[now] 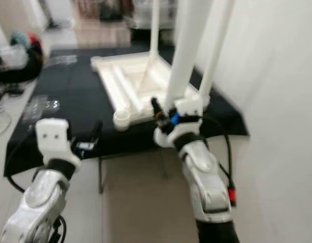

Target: Building children table

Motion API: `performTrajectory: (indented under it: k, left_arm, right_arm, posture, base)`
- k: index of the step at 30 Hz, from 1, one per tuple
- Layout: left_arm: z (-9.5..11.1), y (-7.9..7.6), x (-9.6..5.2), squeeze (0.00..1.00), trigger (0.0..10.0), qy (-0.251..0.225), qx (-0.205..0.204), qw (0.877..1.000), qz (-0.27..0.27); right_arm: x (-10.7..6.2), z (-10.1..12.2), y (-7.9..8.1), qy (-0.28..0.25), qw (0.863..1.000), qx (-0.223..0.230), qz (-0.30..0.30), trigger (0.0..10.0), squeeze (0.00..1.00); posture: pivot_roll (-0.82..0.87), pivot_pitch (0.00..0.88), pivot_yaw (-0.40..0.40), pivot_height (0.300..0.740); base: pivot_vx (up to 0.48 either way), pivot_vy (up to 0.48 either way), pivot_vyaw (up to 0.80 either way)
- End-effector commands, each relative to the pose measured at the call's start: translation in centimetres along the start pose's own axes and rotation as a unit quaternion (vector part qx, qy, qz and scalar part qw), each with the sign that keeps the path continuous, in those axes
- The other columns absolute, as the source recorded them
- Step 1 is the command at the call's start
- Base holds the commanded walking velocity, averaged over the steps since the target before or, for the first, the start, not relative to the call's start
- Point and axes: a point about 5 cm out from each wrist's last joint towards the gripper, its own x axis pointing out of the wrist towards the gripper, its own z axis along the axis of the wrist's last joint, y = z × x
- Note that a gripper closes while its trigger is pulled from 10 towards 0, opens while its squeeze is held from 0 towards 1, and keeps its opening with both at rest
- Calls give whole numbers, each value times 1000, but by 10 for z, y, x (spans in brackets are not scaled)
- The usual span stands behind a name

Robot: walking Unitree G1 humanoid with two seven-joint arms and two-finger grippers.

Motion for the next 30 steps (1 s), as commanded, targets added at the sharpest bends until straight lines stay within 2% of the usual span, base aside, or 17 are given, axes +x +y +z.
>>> performTrajectory:
  k: [1, 4, 5, 9, 14, 30]
  left_arm:
    - [-5, -2, -8, 0, 10000, 16, 0, 1000, 4]
    - [-7, -3, -10, 0, 10000, 20, -3, 1000, 5]
    - [-10, -8, -15, 0, 10000, 31, -8, 999, 4]
    - [-10, -10, -17, 0, 10000, 33, -7, 999, 3]
    - [-15, -11, -28, 0, 10000, 46, 15, 999, 8]
    - [-21, -15, -35, 0, 10000, 59, 17, 998, 0]
  right_arm:
    - [-8, 7, 7, -11, 1000, -14, 16, 10000, 0]
    - [-11, 6, 8, -7, 1000, -17, 18, 10000, 0]
    - [-14, 6, 9, -3, 1000, -18, 17, 10000, 0]
    - [-15, 6, 9, -3, 1000, -16, 15, 10000, 0]
    - [-19, 4, 14, 8, 1000, -18, 21, 10000, 0]
    - [-32, -7, 26, 38, 998, -16, 41, 10000, 0]
  posture:
    - [20, 115, -94, 740]
    - [20, 115, -94, 740]
    - [13, 121, -87, 740]
    - [13, 121, -87, 740]
    - [24, 123, -90, 740]
    - [24, 120, -76, 740]
  base:
    - [0, 0, 0]
    - [0, 0, 0]
    - [0, 0, -800]
    - [0, 0, -609]
    - [0, 0, 0]
    - [0, 0, 0]
